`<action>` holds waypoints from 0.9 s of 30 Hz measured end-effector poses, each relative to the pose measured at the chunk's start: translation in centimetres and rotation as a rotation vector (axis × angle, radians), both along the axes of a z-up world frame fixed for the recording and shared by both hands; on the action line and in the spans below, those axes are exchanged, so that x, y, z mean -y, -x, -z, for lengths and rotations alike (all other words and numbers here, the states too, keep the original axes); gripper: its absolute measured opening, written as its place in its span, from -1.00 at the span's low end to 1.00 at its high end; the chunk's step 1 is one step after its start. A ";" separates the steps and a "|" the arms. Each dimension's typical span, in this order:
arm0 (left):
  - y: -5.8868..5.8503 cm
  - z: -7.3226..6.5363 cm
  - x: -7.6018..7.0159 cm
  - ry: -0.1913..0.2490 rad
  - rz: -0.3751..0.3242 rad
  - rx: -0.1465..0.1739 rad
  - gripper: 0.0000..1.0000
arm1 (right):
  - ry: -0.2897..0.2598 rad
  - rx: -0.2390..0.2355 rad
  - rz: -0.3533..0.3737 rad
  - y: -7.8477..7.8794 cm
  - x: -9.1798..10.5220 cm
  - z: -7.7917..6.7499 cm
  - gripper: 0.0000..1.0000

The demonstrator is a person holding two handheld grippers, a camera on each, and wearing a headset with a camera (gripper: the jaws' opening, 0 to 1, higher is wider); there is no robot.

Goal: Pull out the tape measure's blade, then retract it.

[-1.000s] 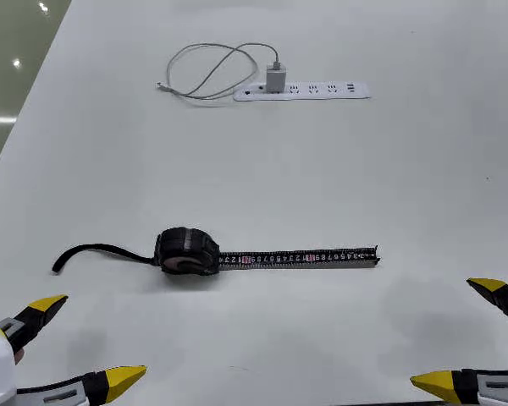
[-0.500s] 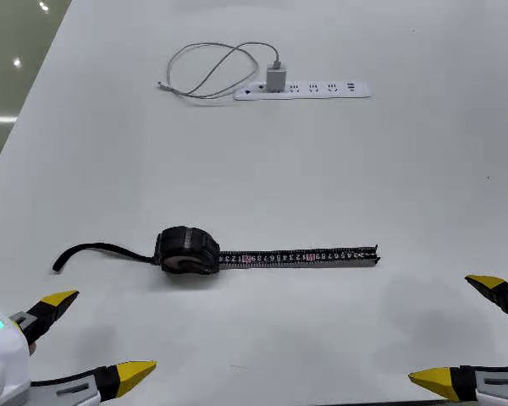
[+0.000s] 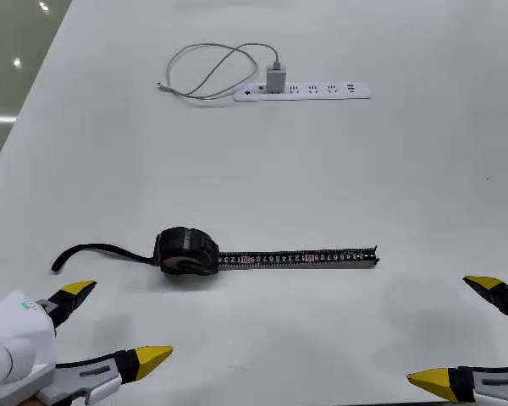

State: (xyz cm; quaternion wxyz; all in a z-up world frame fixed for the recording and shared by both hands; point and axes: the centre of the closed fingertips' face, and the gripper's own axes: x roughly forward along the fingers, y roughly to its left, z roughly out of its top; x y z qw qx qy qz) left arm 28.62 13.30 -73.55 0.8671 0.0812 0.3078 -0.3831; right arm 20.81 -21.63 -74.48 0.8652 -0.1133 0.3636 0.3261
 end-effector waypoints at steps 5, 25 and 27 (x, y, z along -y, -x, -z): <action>0.1 0.1 0.0 -0.002 0.003 -0.006 0.70 | -0.002 0.000 0.001 -0.1 0.0 0.0 0.97; -3.2 0.7 2.5 0.041 -0.096 -0.028 0.73 | -0.019 0.004 -0.003 -1.6 -0.2 0.2 0.97; -3.7 0.8 2.7 0.043 -0.109 -0.034 0.73 | -0.017 0.002 -0.005 -1.7 -0.1 0.3 0.97</action>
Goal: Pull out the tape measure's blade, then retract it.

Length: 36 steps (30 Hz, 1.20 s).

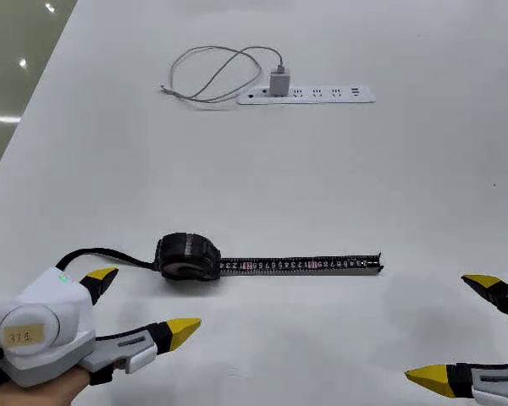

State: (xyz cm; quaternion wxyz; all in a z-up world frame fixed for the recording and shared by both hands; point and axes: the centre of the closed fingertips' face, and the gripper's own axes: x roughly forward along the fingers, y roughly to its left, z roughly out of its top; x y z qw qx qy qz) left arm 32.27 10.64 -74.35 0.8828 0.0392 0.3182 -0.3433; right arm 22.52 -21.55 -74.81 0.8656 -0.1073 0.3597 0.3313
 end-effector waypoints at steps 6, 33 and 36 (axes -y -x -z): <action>-0.7 0.2 0.8 0.001 -0.010 -0.009 0.73 | -0.004 0.000 0.003 -0.4 0.2 -0.1 0.97; -2.3 0.9 4.5 0.053 -0.023 -0.028 0.70 | -0.005 -0.006 0.009 -0.7 1.0 -0.1 0.90; -2.3 0.9 4.5 0.052 -0.037 -0.025 0.69 | -0.004 -0.010 0.006 -0.8 1.0 -0.1 0.87</action>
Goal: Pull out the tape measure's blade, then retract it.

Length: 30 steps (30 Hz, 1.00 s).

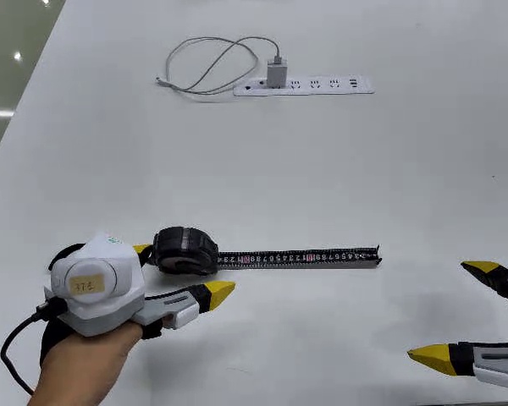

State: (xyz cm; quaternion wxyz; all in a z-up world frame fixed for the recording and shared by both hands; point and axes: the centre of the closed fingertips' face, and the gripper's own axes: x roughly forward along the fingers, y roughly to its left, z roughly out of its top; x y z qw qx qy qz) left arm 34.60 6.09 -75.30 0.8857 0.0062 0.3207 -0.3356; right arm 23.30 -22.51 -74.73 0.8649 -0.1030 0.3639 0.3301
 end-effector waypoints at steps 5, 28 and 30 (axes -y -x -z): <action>-0.1 -0.1 0.2 0.017 -0.025 -0.003 0.72 | 0.000 0.001 -0.006 -0.1 -0.1 0.0 0.85; -1.6 0.3 0.2 -0.012 -0.184 0.006 0.58 | 0.093 0.006 -0.146 -2.8 -0.2 0.3 0.52; -1.8 0.3 0.1 -0.012 -0.200 0.005 0.57 | 0.102 0.007 -0.161 -3.1 -0.2 0.3 0.49</action>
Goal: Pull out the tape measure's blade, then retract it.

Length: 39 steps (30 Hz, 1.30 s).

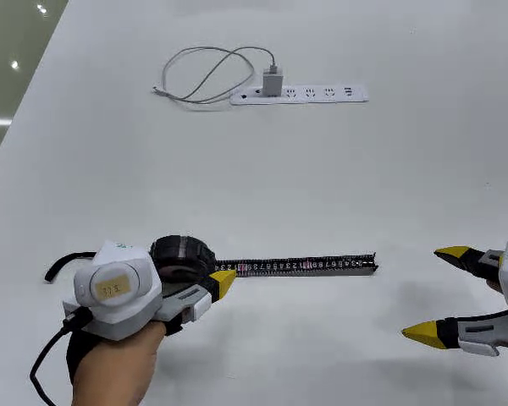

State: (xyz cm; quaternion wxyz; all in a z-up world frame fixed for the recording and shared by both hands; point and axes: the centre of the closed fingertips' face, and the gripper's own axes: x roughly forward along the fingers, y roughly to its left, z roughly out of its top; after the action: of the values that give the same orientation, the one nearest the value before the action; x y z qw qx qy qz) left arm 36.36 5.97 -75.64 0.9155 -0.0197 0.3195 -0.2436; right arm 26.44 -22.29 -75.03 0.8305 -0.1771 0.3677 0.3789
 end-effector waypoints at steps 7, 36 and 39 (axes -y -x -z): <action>-0.4 0.2 -0.2 -0.021 -0.046 0.005 0.49 | 0.031 -0.009 -0.052 -0.9 0.2 0.3 0.38; -1.4 1.3 -1.2 -0.085 -0.148 -0.034 0.25 | 0.120 -0.051 -0.229 -4.1 -0.8 1.9 -0.11; -1.5 1.4 -1.3 -0.084 -0.160 -0.040 0.23 | 0.127 -0.057 -0.248 -4.3 -1.0 2.1 -0.14</action>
State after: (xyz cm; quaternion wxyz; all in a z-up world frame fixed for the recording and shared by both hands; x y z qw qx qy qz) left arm 37.88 7.25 -77.04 0.9256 -0.0118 0.3448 -0.1555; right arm 30.78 -21.26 -77.16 0.7538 -0.2626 0.3896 0.4593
